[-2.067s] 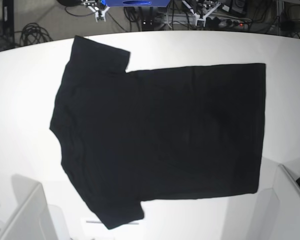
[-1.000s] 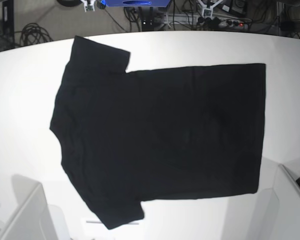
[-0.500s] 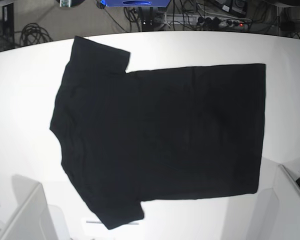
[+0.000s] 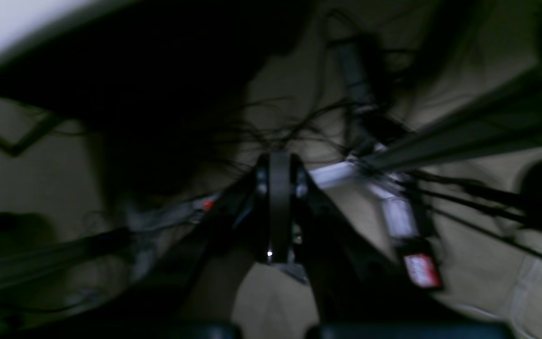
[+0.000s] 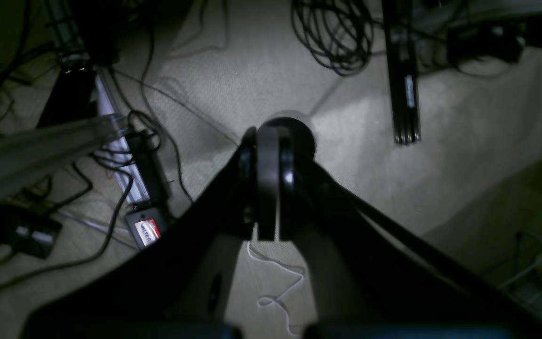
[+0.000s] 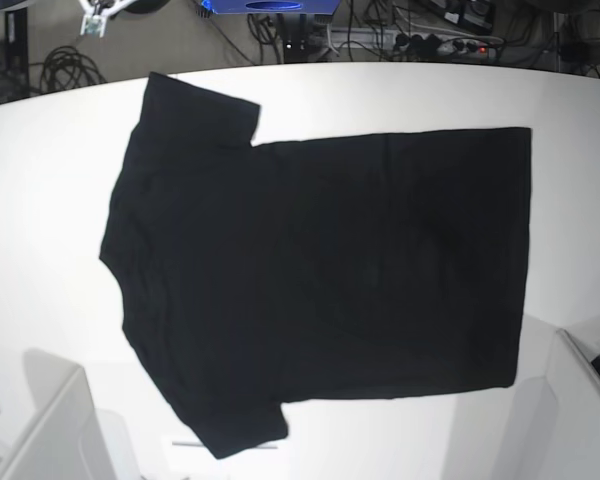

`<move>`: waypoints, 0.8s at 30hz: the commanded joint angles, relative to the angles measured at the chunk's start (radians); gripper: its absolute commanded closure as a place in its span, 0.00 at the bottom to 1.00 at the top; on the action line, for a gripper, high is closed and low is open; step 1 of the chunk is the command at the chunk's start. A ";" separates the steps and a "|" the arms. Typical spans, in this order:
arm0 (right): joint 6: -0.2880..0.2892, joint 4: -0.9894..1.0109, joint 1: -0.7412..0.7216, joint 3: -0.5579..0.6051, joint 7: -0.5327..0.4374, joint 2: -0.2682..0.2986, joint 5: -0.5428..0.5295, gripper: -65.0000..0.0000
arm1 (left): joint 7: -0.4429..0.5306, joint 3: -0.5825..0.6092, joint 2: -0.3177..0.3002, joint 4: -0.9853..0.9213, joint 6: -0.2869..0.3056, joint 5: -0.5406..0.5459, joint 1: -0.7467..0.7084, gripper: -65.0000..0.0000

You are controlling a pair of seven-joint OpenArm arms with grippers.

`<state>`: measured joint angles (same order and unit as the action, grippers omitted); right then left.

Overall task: Fold the T-shirt properly
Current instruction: 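Lower both grippers and pinch the shirt's shoulder corners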

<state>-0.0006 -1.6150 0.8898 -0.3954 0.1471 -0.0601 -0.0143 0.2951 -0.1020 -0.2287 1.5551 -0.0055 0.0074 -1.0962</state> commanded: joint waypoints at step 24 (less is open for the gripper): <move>0.169 -0.403 -0.149 0.066 0.131 0.036 -0.359 0.17 | 0.011 -0.390 -0.005 0.276 0.052 0.444 0.032 0.59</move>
<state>0.1799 -2.0018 0.7422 -0.3210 0.3126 -0.0277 -0.3759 0.2836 -0.4847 -0.2260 1.8240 0.0380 0.4496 -1.0439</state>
